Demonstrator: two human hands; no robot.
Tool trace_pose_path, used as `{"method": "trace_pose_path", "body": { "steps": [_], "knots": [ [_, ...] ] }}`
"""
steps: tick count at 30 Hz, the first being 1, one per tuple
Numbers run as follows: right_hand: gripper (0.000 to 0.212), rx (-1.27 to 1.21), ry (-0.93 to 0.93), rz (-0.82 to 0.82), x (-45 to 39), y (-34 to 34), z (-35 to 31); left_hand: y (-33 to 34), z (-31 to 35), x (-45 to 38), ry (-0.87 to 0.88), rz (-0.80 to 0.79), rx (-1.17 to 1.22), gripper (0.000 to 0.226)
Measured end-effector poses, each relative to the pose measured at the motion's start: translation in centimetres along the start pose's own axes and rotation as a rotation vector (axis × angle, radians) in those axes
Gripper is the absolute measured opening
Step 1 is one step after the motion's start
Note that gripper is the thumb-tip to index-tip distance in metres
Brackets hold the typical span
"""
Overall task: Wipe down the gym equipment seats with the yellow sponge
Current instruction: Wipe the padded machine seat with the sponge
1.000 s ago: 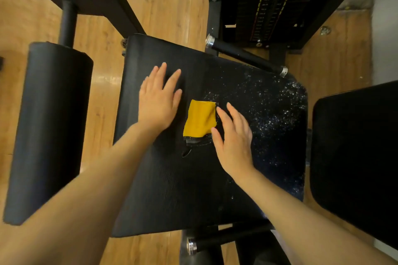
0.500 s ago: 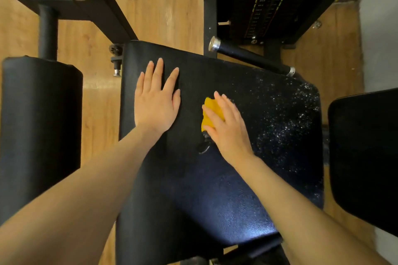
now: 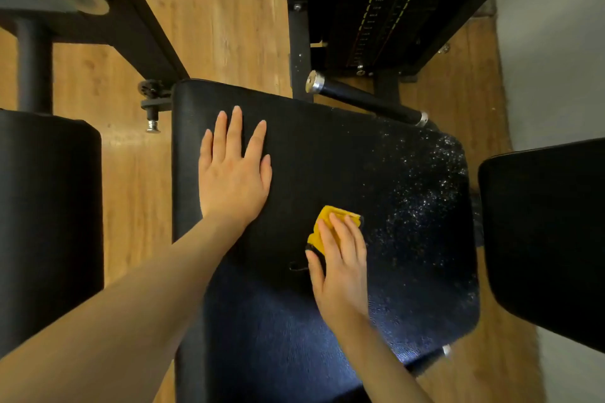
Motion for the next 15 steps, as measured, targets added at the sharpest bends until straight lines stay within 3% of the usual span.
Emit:
{"method": "trace_pose_path", "body": {
  "steps": [4,9,12,15],
  "knots": [
    [0.048,0.009,-0.028,0.015,-3.6,-0.2,0.1,0.1,-0.1,0.0,0.006,0.010,-0.002,0.053],
    [0.048,0.059,0.107,0.036,-12.4,-2.3,-0.9,0.0,0.0,0.1,0.021,0.017,0.016,0.052],
    [0.045,0.020,0.114,0.056,-11.3,-2.2,-0.8,0.0,-0.1,0.1,0.018,0.025,0.019,0.052],
    [0.044,-0.074,0.151,0.085,-5.0,-1.3,0.6,0.1,-0.1,0.1,0.019,0.025,0.016,0.053]
  ]
}}
Point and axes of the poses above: each hand's wrist, its own x-axis away from the middle knuckle, its own y-axis out of the palm, z = x × y, the point moved 3 cm from there along -x, towards the middle knuckle, and after that the axes turned 11 degrees about y, right-handed, at the moved point
